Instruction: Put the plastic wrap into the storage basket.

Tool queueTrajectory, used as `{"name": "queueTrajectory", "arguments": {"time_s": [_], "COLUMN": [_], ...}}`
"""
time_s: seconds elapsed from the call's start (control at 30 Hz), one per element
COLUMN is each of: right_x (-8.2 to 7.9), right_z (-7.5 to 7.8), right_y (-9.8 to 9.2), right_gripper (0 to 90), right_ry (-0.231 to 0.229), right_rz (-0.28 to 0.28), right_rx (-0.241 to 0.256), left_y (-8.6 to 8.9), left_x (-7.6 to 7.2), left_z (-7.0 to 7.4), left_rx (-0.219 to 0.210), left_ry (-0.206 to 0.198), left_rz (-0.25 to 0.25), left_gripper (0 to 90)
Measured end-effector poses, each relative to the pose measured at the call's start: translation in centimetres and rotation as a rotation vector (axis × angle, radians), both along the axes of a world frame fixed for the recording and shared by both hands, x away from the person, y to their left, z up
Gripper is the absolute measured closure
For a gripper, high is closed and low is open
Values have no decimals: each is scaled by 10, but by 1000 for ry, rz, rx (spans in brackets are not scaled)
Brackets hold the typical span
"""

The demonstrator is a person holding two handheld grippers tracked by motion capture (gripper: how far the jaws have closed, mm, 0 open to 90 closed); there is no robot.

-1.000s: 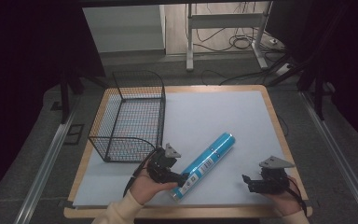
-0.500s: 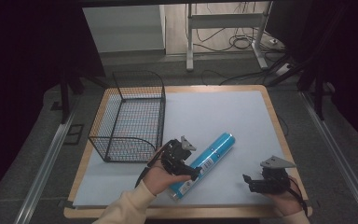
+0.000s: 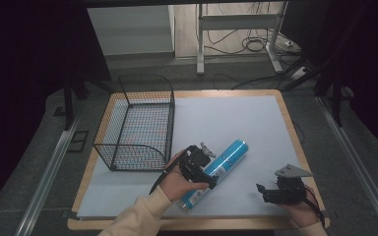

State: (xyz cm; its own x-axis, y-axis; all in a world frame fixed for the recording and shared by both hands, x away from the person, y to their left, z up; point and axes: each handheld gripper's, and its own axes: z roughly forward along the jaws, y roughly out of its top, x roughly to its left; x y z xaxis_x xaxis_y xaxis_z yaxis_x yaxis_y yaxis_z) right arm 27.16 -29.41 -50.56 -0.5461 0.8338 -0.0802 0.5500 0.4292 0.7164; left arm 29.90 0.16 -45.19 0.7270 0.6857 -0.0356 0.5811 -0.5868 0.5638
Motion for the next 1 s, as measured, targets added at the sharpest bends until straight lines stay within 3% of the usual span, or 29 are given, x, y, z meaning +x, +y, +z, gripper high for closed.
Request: {"name": "queueTrajectory", "arguments": {"time_s": [0.57, 1.0], "right_x": [0, 0], "right_z": [0, 0], "right_y": [0, 0], "right_gripper": [119, 120], "right_ry": [0, 4], "right_rz": [-5, -3], "right_rx": [6, 6], "left_y": [-24, -40], "left_x": [20, 31], "left_z": [-12, -27], "left_rx": [51, 117], "left_ry": [46, 95], "left_rz": [-8, -11], "left_gripper": [150, 137]}}
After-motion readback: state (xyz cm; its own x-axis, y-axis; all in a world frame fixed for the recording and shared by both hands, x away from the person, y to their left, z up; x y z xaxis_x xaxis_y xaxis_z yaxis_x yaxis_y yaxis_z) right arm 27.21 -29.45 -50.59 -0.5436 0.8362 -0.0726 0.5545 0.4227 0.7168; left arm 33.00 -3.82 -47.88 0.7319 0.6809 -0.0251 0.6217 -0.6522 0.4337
